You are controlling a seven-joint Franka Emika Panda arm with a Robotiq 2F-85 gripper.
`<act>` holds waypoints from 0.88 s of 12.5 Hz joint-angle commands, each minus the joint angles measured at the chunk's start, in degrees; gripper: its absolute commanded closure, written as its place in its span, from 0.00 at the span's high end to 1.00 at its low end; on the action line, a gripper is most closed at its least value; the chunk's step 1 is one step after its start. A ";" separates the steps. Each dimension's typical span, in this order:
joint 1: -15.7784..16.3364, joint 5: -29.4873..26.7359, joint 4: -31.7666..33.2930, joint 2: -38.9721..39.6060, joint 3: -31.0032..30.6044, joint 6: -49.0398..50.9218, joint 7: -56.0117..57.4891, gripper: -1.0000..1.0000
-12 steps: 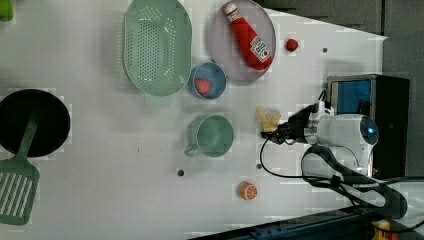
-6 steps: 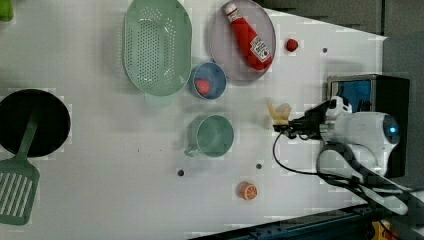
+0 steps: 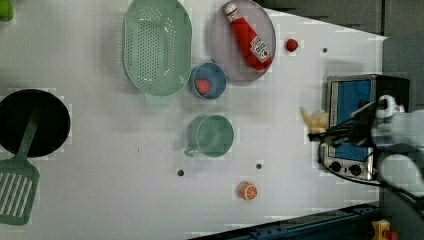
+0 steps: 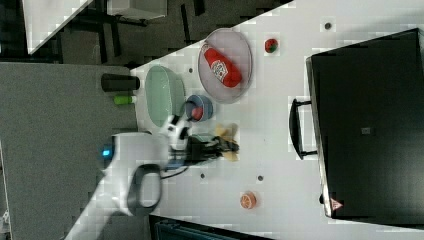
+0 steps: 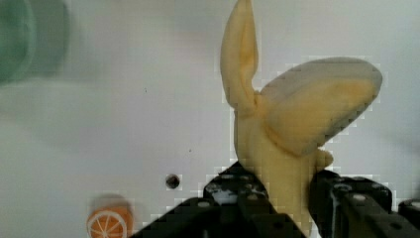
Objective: Pick Banana and place it in mug.
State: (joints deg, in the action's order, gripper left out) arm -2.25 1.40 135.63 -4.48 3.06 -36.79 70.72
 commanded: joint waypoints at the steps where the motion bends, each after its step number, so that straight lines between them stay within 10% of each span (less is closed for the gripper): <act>1: 1.27 -0.34 -2.96 -5.09 -3.33 7.05 -4.40 0.32; 11: 3.68 -7.77 -3.48 -4.38 -21.37 8.43 -36.01 0.32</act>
State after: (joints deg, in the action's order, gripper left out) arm 2.34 -4.58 132.61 -8.67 -16.58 -27.19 43.98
